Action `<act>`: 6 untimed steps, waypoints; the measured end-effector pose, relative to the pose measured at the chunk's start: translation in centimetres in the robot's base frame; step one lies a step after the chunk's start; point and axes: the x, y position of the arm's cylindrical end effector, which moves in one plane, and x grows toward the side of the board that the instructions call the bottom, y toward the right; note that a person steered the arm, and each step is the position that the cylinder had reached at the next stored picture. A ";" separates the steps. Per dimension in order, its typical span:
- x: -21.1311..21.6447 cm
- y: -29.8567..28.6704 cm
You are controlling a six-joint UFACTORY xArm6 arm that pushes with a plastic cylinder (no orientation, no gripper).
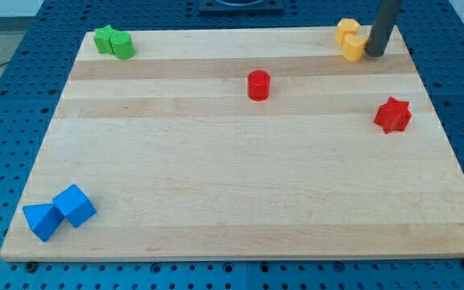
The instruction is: Push the yellow heart into the yellow hexagon
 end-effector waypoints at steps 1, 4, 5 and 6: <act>2.0 0.0; 2.8 -1.2; 2.8 -1.7; 2.3 -2.8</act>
